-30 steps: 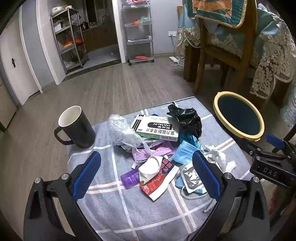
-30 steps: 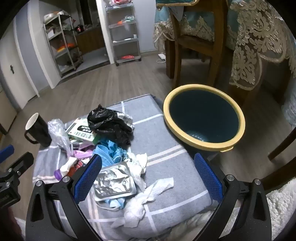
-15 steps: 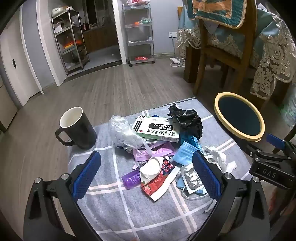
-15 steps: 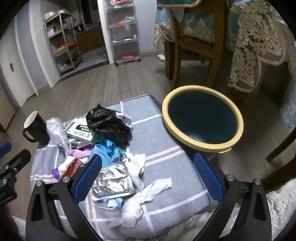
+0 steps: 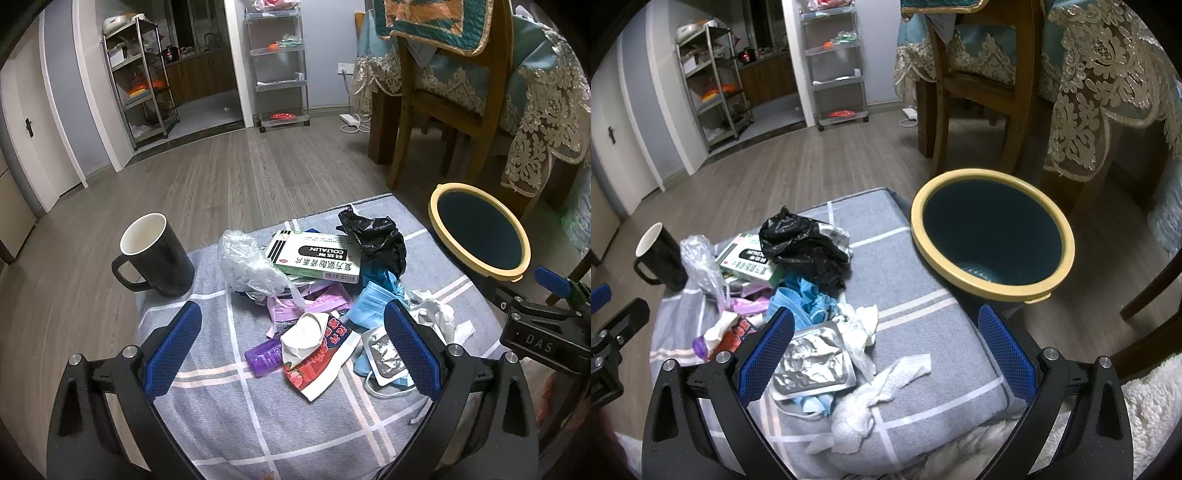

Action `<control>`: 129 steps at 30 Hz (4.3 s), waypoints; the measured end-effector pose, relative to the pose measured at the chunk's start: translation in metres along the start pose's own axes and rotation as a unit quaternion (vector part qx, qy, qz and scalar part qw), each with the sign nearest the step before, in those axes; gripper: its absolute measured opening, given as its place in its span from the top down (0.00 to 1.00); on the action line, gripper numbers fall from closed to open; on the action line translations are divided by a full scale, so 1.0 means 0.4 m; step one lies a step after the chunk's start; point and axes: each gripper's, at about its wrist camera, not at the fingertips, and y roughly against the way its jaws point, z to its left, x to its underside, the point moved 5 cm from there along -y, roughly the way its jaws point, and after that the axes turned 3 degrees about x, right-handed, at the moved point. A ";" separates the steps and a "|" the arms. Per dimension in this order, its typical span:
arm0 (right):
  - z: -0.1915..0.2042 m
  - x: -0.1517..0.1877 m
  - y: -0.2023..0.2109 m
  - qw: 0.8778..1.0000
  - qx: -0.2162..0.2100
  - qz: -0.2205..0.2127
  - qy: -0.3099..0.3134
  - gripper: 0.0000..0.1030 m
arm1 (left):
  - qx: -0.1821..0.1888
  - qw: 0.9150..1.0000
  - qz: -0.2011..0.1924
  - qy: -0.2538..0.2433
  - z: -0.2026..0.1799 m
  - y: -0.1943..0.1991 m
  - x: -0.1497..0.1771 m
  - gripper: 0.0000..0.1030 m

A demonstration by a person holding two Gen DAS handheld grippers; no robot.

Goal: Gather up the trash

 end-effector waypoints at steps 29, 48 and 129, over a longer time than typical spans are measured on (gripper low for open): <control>-0.003 0.002 -0.002 1.000 0.003 0.001 0.000 0.03 | -0.002 1.000 0.000 0.002 0.013 -0.003 -0.002 0.06; -0.001 0.004 -0.004 1.000 0.004 0.001 0.000 0.03 | -0.001 1.000 0.001 0.002 0.014 -0.004 -0.002 0.06; 0.199 -0.219 -0.228 0.981 -0.161 0.066 0.087 0.73 | -0.013 0.998 0.034 0.052 0.216 -0.281 -0.122 0.70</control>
